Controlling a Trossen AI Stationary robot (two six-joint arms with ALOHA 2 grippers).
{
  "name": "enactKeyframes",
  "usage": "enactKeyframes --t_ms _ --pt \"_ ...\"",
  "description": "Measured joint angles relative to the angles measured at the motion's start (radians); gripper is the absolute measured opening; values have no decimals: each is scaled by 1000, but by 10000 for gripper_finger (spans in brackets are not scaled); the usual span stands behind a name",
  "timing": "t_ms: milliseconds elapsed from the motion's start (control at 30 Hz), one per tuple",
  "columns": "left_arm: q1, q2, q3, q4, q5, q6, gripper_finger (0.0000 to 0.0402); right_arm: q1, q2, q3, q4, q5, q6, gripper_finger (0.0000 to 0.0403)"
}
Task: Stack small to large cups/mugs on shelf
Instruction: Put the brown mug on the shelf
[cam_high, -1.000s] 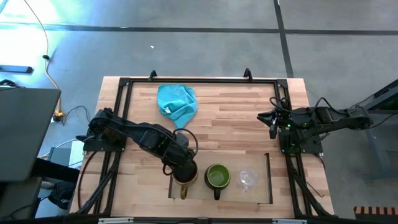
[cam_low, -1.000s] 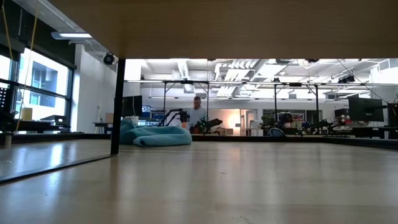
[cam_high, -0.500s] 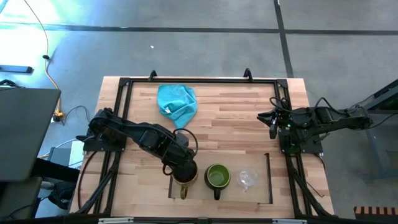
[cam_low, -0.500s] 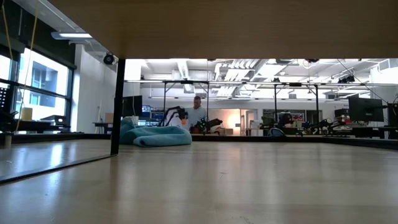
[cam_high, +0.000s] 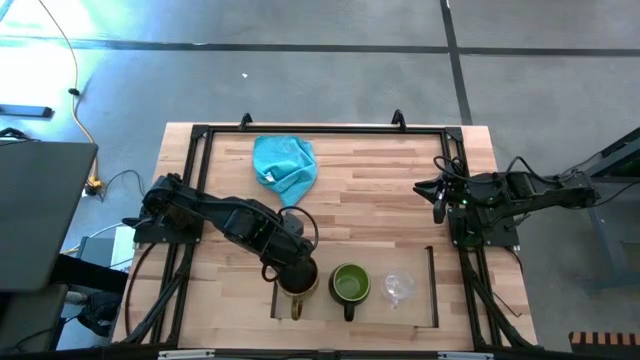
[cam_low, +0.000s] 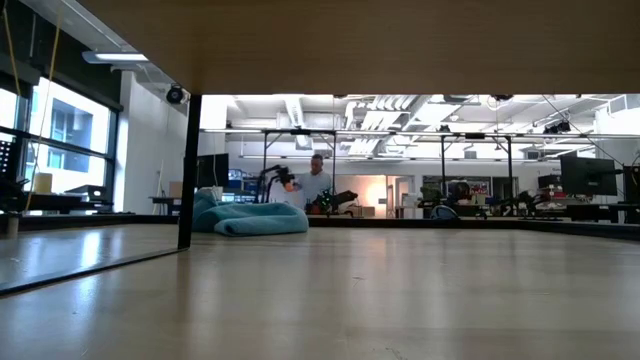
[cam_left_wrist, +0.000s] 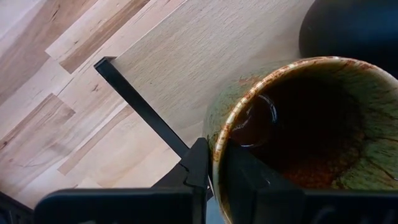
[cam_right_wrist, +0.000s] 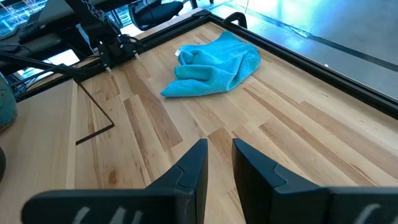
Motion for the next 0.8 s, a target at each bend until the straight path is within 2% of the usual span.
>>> enactKeyframes --t_ms 500,800 --pt "0 0 0 9 0 -6 24 0 0 0 -15 0 2 64" --pt "0 -2 0 13 11 -5 54 0 0 0 -15 0 1 64"
